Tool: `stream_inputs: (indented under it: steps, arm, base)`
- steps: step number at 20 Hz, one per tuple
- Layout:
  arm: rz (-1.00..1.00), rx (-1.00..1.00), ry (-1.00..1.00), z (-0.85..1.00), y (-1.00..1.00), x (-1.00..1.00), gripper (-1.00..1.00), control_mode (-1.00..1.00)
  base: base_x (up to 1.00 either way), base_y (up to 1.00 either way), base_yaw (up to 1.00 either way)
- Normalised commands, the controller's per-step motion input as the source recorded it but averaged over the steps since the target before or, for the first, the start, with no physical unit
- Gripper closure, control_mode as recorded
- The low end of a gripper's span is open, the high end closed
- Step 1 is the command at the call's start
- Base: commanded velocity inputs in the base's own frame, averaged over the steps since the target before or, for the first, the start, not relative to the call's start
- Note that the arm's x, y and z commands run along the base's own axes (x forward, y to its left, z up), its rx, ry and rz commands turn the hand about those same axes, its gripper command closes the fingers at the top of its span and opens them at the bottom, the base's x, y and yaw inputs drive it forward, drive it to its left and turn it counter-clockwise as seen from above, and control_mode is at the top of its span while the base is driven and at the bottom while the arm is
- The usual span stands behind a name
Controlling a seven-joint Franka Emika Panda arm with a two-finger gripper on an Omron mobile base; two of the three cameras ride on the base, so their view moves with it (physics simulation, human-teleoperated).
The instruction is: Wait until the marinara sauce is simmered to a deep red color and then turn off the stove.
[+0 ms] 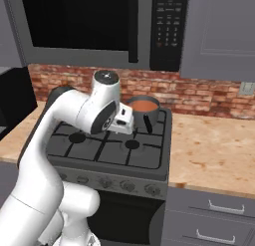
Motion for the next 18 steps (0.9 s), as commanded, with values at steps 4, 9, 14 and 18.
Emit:
stream_inputs:
  steps: [4, 9, 14, 18]
  arm:
    - [0.00, 0.07, -0.18, -0.09, -0.67, -0.62, -1.00, -1.00]
    - [0.00, 0.04, -0.23, -0.20, -0.60, -0.57, -1.00, -1.00]
    - [0.00, 0.00, -0.30, -0.32, -0.37, -0.61, -1.00, -1.00]
    - [-0.01, 0.00, -0.34, -0.37, -0.23, -0.51, -1.00, -1.00]
  base:
    - [0.00, 0.00, 0.00]
    - [0.00, 0.00, 0.00]
    - [0.00, 0.00, 0.00]
    - [0.00, 0.00, 0.00]
